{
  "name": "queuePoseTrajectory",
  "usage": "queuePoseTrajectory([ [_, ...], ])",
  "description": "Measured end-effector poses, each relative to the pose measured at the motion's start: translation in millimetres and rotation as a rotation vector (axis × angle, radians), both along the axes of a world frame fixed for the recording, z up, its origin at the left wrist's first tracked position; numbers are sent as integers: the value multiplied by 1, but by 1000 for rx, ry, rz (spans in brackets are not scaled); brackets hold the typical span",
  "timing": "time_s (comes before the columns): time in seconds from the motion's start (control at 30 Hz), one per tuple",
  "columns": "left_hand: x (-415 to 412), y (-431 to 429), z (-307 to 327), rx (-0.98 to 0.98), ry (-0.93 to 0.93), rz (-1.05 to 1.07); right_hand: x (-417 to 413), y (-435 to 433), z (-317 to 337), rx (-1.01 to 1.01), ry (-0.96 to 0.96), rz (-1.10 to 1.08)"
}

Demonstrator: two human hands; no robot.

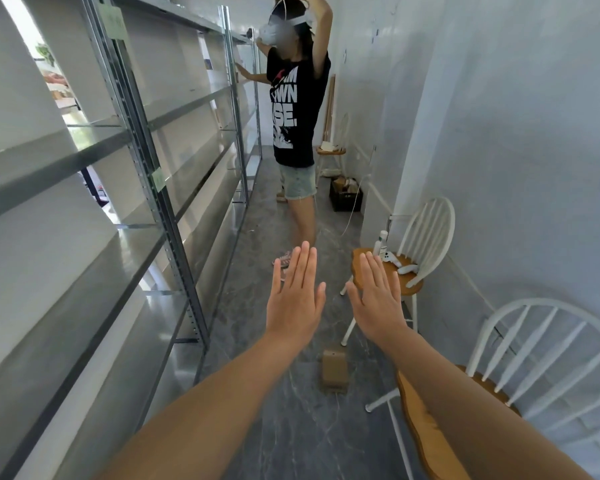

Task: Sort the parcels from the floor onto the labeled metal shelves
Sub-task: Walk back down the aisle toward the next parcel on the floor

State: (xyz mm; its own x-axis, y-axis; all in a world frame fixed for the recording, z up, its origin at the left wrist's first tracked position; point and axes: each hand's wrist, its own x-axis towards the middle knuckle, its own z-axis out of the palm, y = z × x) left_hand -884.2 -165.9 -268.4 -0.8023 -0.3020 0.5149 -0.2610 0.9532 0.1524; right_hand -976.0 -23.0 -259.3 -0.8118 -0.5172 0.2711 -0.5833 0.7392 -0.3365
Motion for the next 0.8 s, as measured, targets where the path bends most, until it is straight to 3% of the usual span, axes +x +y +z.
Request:
queuePoseTrajectory([
  [0.8, -67, -64, -14, 36, -11, -104, -52, -62, -14, 22, -41, -9],
])
